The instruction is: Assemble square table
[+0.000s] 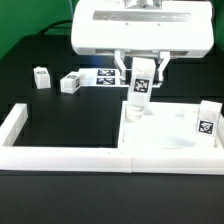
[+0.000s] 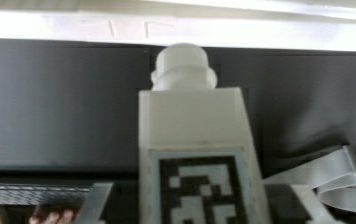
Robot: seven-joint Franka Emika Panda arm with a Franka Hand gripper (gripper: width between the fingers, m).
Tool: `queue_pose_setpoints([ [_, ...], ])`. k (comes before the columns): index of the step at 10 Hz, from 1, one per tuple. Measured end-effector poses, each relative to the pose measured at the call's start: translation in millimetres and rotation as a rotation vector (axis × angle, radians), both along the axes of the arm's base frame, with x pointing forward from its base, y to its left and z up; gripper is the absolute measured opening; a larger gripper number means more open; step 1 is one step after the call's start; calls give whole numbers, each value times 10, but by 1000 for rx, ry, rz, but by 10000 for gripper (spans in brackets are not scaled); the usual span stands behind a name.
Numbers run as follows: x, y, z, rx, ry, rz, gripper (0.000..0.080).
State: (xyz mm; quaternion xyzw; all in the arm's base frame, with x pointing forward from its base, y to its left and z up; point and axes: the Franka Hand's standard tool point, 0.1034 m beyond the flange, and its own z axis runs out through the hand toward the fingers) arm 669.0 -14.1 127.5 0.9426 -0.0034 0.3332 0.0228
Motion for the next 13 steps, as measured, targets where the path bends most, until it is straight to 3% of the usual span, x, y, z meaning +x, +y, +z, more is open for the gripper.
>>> queue_pose_setpoints([
  [2,-4,-52,2,-16,1,13,285],
  [3,-20,-257,-2,-30,4,31,285],
  [4,-28,-282,-13,23,4,21,285],
  [7,28,-227,-43,123,0,19,285],
  [9,-19,-13,-205,128,-20,19,285],
  [13,-149,75,-441,134,30,31,285],
])
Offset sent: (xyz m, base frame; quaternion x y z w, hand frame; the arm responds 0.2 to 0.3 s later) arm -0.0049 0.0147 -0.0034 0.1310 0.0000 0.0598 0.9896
